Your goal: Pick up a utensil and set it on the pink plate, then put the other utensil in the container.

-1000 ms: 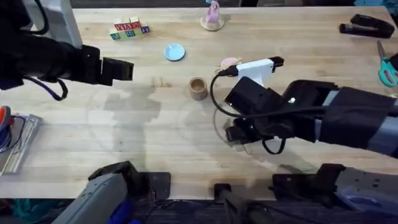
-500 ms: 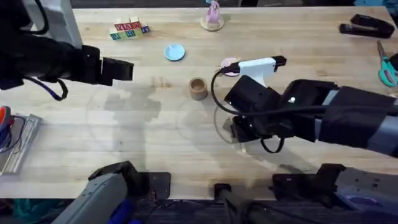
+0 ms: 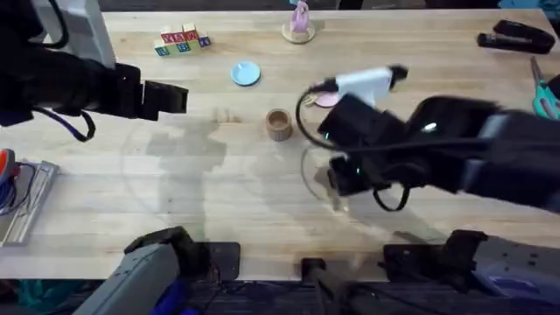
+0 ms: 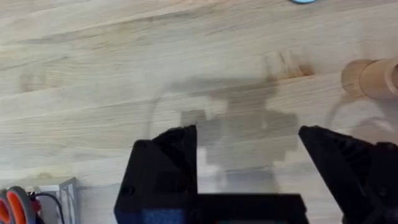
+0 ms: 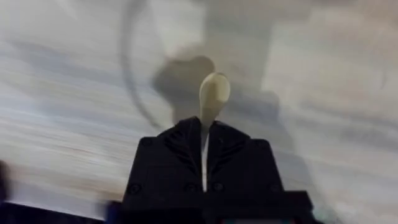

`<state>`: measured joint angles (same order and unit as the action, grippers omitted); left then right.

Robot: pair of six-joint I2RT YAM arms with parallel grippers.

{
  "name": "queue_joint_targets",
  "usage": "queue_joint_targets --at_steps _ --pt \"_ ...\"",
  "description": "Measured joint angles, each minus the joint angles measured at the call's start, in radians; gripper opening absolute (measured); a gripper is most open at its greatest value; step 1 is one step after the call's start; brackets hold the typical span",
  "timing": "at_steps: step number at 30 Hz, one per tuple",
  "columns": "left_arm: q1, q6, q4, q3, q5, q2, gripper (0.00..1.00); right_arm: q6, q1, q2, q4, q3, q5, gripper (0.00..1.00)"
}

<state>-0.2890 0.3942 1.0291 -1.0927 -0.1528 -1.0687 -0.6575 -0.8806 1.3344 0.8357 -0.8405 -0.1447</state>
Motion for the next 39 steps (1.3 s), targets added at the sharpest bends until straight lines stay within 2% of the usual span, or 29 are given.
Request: queue_joint_targets --at_steps 7,12,20,24,29,30,39 --pt "0.0 0.0 0.0 0.0 0.0 0.0 0.993 0.087 0.038 -0.103 -0.081 -0.132 -0.124 0.032" --pt "0.0 0.0 0.0 0.0 0.0 0.0 0.993 0.234 0.086 -0.117 -0.218 -0.142 -0.18 0.032" --pt "0.0 0.0 0.0 0.0 0.0 0.0 0.993 0.479 0.177 -0.117 -0.464 -0.142 -0.181 0.032" --pt "0.0 0.0 0.0 0.0 0.0 0.0 0.993 0.565 0.26 -0.116 -0.561 -0.142 -0.053 0.032" --pt "0.0 0.0 0.001 0.0 0.0 0.0 0.992 0.65 0.379 -0.081 -0.675 -0.142 0.182 0.032" --pt "0.0 0.0 0.001 0.0 0.0 0.0 0.993 0.675 0.426 -0.05 -0.733 -0.142 0.299 0.032" --pt "0.0 0.0 0.001 0.0 0.0 0.0 0.993 0.758 0.443 0.041 -0.892 -0.142 0.532 0.033"
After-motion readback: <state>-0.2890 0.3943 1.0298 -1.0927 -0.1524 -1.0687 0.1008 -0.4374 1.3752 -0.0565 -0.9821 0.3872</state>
